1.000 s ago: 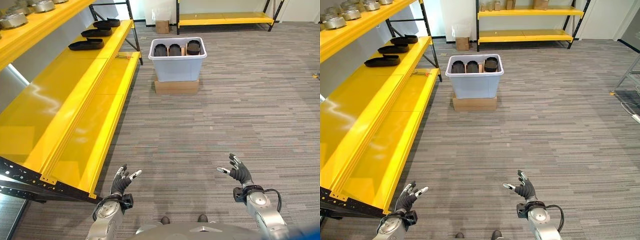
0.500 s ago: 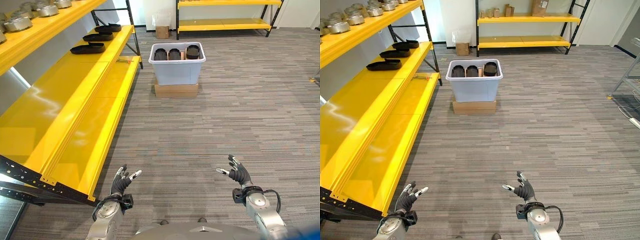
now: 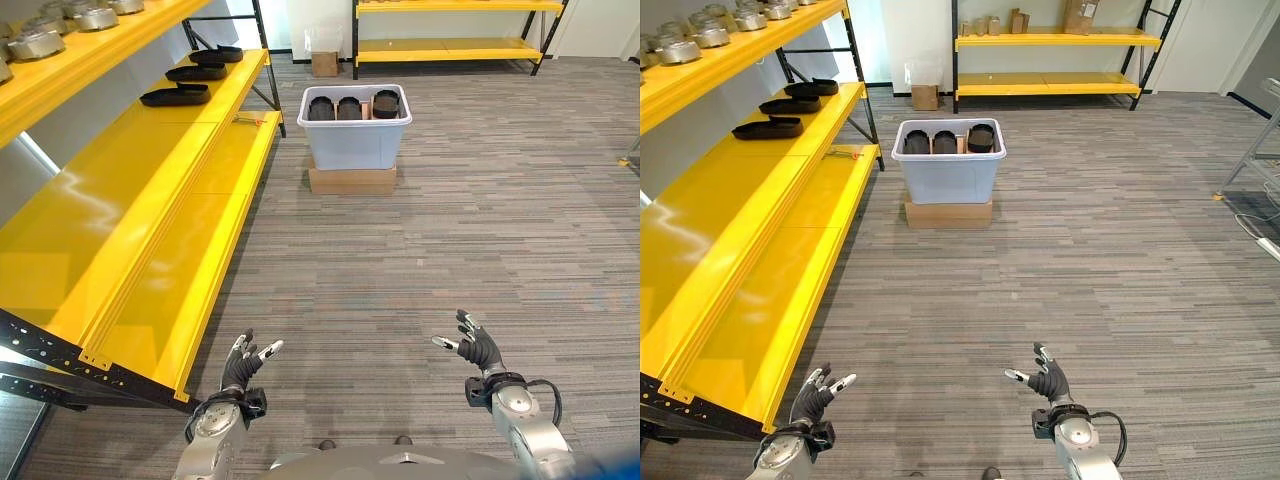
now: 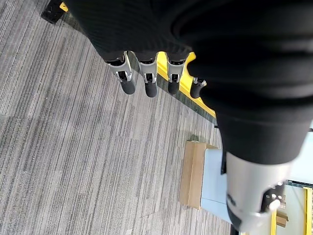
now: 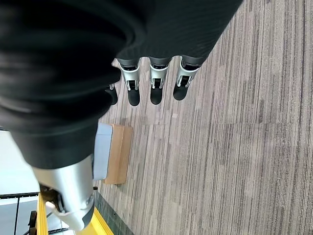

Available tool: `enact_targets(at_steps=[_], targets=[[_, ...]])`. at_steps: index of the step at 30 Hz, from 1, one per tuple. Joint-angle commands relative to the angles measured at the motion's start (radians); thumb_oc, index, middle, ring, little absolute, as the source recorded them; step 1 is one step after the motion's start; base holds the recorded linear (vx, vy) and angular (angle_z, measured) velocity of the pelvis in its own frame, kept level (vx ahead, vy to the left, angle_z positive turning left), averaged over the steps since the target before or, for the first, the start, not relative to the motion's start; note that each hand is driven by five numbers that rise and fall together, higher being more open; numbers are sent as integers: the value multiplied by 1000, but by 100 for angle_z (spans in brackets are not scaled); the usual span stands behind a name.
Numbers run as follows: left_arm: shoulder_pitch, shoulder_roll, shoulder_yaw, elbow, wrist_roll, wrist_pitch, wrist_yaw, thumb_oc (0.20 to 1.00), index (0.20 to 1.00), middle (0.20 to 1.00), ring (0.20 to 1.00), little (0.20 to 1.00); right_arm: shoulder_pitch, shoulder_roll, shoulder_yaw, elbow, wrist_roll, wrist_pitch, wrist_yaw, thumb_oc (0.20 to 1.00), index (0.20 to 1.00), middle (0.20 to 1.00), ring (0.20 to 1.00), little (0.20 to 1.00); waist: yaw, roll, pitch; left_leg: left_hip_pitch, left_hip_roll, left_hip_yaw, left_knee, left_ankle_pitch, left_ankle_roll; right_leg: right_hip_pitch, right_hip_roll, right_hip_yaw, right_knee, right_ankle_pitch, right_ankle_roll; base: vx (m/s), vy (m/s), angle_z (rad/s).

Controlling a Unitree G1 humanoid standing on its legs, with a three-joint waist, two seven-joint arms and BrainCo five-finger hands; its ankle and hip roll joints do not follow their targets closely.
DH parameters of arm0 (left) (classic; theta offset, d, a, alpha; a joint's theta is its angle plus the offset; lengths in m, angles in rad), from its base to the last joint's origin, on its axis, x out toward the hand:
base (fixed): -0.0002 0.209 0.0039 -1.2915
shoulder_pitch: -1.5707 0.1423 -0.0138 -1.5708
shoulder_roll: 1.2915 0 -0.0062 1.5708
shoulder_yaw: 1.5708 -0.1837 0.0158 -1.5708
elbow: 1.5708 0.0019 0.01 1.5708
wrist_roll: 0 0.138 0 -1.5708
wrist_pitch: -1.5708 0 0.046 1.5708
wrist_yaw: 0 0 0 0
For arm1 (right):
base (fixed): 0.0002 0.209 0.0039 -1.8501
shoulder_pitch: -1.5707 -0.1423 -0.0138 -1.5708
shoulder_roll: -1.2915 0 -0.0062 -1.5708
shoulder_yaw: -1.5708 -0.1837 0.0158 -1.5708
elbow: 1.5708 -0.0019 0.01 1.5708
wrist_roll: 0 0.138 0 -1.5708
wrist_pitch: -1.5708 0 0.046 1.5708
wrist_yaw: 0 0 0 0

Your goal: Move parts from the plastic box to the shelf.

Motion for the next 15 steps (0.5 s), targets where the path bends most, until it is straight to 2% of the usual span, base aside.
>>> enact_targets(at_steps=[1, 2, 4, 7, 8, 9, 10, 12, 14, 15], targets=[[-47, 19, 12, 12, -3, -41, 14, 1000, 1000, 1000, 1000, 1000, -46, 5, -28, -35, 16, -26, -3, 1000, 1000, 1000, 1000, 1000, 2, 3, 9, -33, 13, -71, 12, -60, -11, 16, -134, 33, 78, -93, 127, -20, 80, -3], [-47, 19, 12, 12, -3, -41, 14, 1000, 1000, 1000, 1000, 1000, -46, 5, -28, -35, 16, -26, -3, 1000, 1000, 1000, 1000, 1000, 2, 3, 9, -33, 13, -71, 12, -60, -11, 15, -134, 33, 79, -93, 127, -22, 89, -1], [-54, 29, 14, 4, 2, -44, 15, 1000, 1000, 1000, 1000, 1000, -49, 13, -36, -40, 19, -27, -2, 1000, 1000, 1000, 1000, 1000, 0, 10, 17, -36, -8, -82, 12, -61, 9, -29, -160, 51, 163, -104, 136, -29, 147, -3], [-53, 29, 14, 4, 2, -44, 15, 1000, 1000, 1000, 1000, 1000, -49, 13, -36, -40, 19, -27, -2, 1000, 1000, 1000, 1000, 1000, 1, 10, 17, -36, -8, -82, 12, -61, 9, -30, -160, 51, 163, -104, 136, -13, 84, 0], [-59, 36, 12, -6, 17, -43, 13, 1000, 1000, 1000, 1000, 1000, -43, 18, -41, -45, 13, -29, 5, 1000, 1000, 1000, 1000, 1000, -7, 16, 39, -28, -33, -98, 12, -63, 31, -91, -191, 63, 305, -98, 140, -54, 319, 1], [-65, 40, 10, -12, 29, -40, 14, 1000, 1000, 1000, 1000, 1000, -27, 27, -47, -53, 13, -31, 6, 1000, 1000, 1000, 1000, 1000, -21, 14, 65, -14, -55, -115, 12, -63, 47, -154, -219, 90, 447, -16, 135, -72, 433, -10], [-68, 44, 6, -16, 37, -41, 11, 1000, 1000, 1000, 1000, 1000, -18, 33, -48, -54, 17, -34, 5, 1000, 1000, 1000, 1000, 1000, -29, 18, 85, -5, -68, -127, 12, -61, 62, -223, -226, 125, 567, 64, 126, -49, 289, 12], [-68, 30, 10, -7, -10, -37, 9, 1000, 1000, 1000, 1000, 1000, -19, 35, -47, -56, 16, -34, 4, 1000, 1000, 1000, 1000, 1000, -31, 33, 100, 1, -65, -135, 12, -63, 71, -284, -205, 133, 654, 50, 110, -13, 150, 47], [-68, 30, 10, -7, -10, -37, 9, 1000, 1000, 1000, 1000, 1000, -19, 35, -47, -56, 16, -34, 4, 1000, 1000, 1000, 1000, 1000, -30, 33, 100, 1, -66, -134, 12, -63, 71, -285, -206, 134, 655, 49, 110, 20, 36, 26], [-68, 22, 17, 6, -23, -36, 11, 1000, 1000, 1000, 1000, 1000, -20, 39, -44, -55, 16, -35, 2, 1000, 1000, 1000, 1000, 1000, -26, 33, 99, 6, -68, -129, 12, -69, 71, -290, -208, 111, 642, 35, 108, 35, 24, 1]])
